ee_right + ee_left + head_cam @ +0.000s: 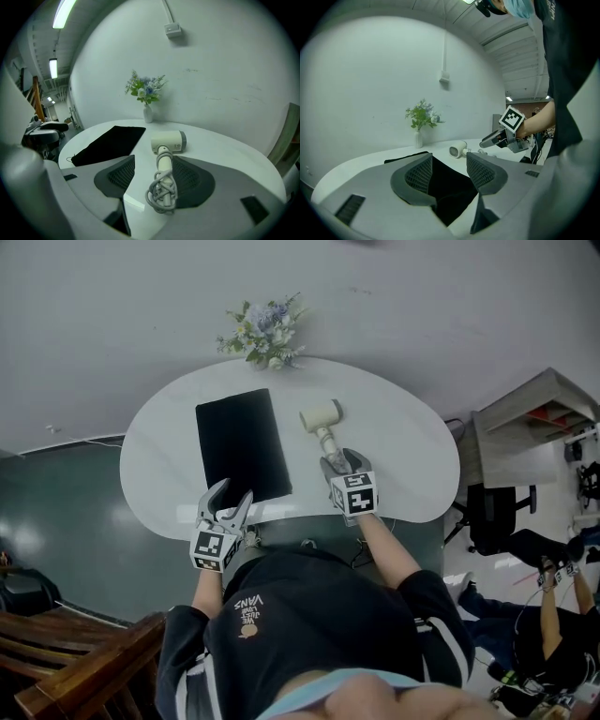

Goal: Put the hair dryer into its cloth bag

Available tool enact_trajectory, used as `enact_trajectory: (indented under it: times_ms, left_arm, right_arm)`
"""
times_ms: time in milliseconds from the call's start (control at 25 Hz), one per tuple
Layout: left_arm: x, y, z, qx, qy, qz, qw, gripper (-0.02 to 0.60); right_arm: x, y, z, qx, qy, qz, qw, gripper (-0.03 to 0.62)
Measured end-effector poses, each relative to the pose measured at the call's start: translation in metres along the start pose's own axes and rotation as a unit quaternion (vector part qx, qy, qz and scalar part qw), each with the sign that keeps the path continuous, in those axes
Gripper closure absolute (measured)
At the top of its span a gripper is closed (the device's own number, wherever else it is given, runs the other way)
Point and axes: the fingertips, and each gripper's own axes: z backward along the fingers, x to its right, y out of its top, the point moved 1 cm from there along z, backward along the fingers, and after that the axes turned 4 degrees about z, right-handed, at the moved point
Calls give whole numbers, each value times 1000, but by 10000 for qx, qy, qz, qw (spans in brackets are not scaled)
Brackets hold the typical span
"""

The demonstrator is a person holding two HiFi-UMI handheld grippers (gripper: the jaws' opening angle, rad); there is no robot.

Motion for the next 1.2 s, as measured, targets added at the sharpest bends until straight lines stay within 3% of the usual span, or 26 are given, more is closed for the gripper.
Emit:
enact_trajectory:
  times_ms: [360,880,1200]
  left_arm:
    - [-36,-8,-2,-109,8,145,9998,354]
    - [-59,-18,1,-236,-14,280,9993,353]
    - [-56,-34,2,-445,-270,70,9986,348]
  right_arm:
    - [12,-11,-46,-693,-141,525,9961,365]
    - [19,-33,-91,-1571,41,499,9863,365]
    - [18,-38,-99,-1949,225,363,9799,367]
